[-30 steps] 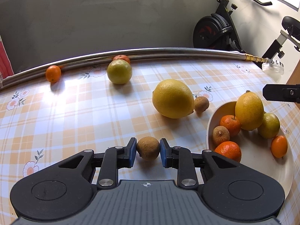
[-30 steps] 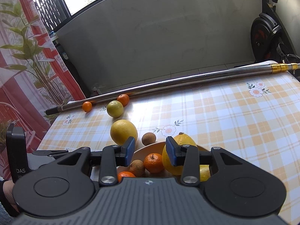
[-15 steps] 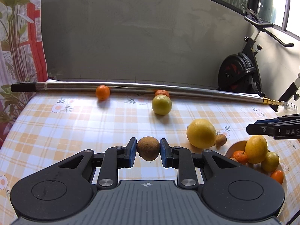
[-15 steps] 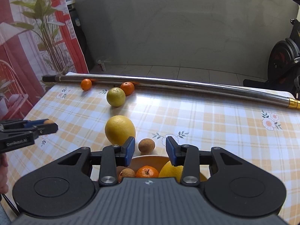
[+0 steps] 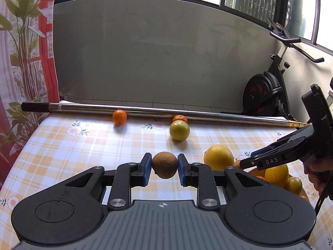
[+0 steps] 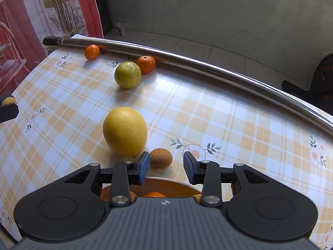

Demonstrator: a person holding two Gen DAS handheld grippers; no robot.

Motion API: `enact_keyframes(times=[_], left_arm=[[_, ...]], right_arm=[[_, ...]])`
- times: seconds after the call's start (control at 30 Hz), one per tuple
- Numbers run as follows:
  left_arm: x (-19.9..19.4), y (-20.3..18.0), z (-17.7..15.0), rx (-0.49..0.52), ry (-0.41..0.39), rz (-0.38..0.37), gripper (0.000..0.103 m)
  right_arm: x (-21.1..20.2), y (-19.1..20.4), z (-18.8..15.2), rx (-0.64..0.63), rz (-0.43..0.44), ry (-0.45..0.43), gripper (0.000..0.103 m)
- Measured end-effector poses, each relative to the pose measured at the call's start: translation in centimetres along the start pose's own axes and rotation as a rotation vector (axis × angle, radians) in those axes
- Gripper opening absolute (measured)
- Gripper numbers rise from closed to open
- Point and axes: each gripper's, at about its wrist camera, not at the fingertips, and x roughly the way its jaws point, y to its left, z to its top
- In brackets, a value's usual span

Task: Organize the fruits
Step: 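Lift the kiwi with the left tool while the right tool grasps another brown kiwi, then lower both kiwis onto the plate and open both tools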

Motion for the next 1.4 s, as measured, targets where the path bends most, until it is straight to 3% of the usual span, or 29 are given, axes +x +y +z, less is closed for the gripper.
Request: enact_keyframes(times=[0.27, 0.7, 1.03, 1.17, 1.4], left_arm=[[-0.1, 0.2, -0.2, 0.003, 0.000, -0.005, 0.028], [-0.1, 0.2, -0.5, -0.013, 0.021, -0.002, 0.028], [-1.4, -1.0, 0.0, 0.011, -0.004, -0.032, 0.028], [-1.8, -2.0, 0.1, 0.032, -0.007, -0.062, 0.028], [-1.8, -5.0, -0.2, 0.091, 0.014, -0.137, 0.028]], right_arm=[[1.9, 0.8, 0.1, -0.059, -0.009, 0.059, 0.039], [1.9, 0.8, -0.2, -0.083, -0.004, 0.026, 0.032], [-4.6, 0.9, -2.6, 0.016, 0.034, -0.222, 0.032], [-7.7, 0.8, -4.8, 0.071, 0.006, -0.328, 0.032], [-10.5, -0.1, -9.0, 0.199, -0.038, -0.416, 0.032]])
